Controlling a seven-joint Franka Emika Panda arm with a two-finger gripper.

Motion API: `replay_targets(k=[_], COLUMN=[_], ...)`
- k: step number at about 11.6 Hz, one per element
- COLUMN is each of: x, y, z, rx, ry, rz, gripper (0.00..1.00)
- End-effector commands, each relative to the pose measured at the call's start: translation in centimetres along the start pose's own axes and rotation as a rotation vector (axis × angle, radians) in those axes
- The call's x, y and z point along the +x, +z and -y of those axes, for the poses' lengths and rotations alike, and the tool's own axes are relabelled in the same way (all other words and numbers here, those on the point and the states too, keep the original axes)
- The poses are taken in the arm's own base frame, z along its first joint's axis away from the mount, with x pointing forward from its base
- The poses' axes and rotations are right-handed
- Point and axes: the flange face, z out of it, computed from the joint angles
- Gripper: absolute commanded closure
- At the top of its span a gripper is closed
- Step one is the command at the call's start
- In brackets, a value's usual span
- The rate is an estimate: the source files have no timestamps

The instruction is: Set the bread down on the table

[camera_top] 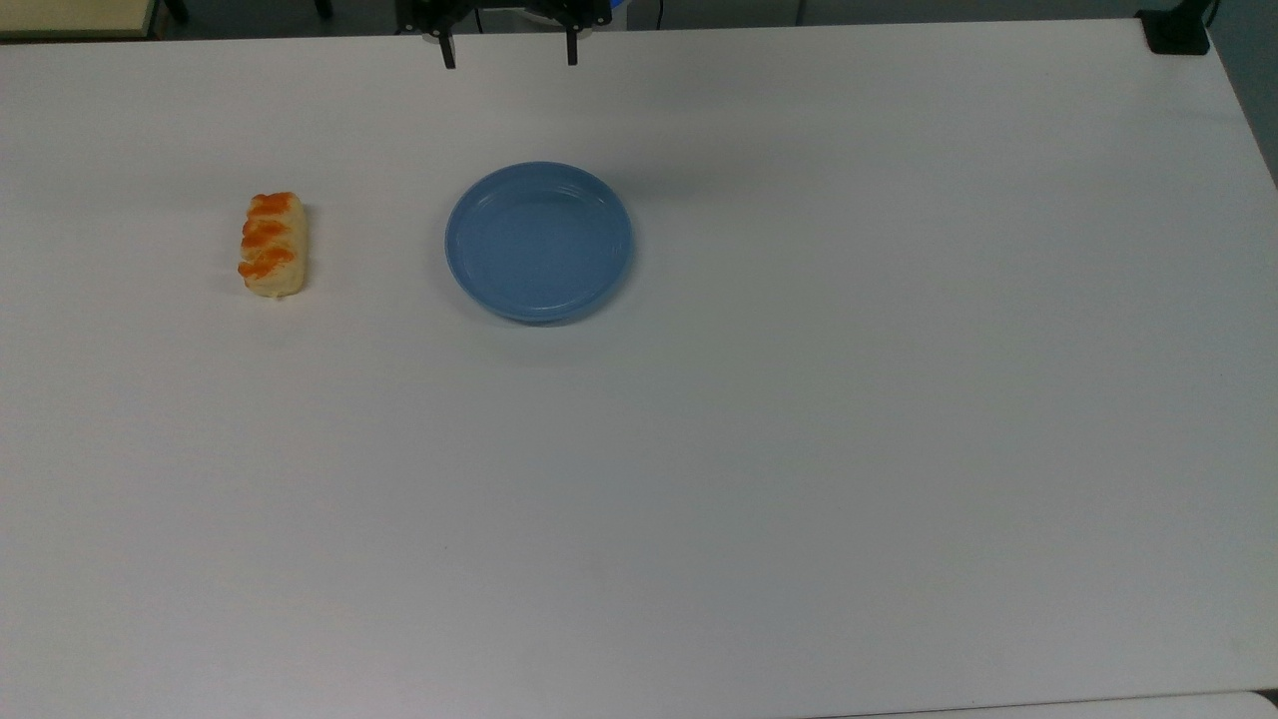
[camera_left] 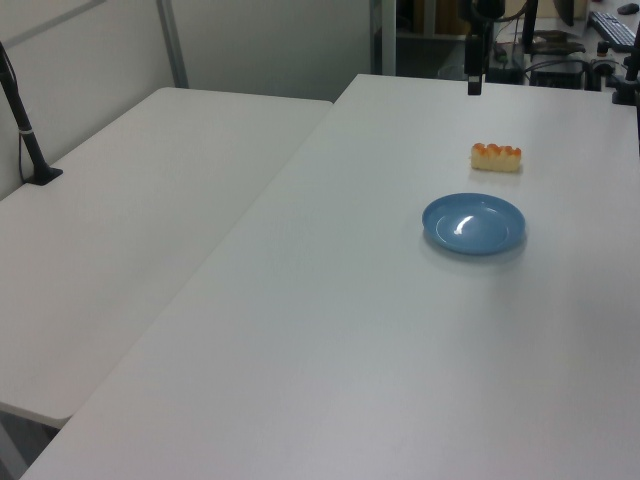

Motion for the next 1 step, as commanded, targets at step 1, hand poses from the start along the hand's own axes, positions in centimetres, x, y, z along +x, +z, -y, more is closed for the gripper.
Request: replay_targets(k=[1], x=[-0.29], y=[0.49], z=[-0.52], rx=[0.006], ry=[0.021], rz=[0.021], gripper=[0.0])
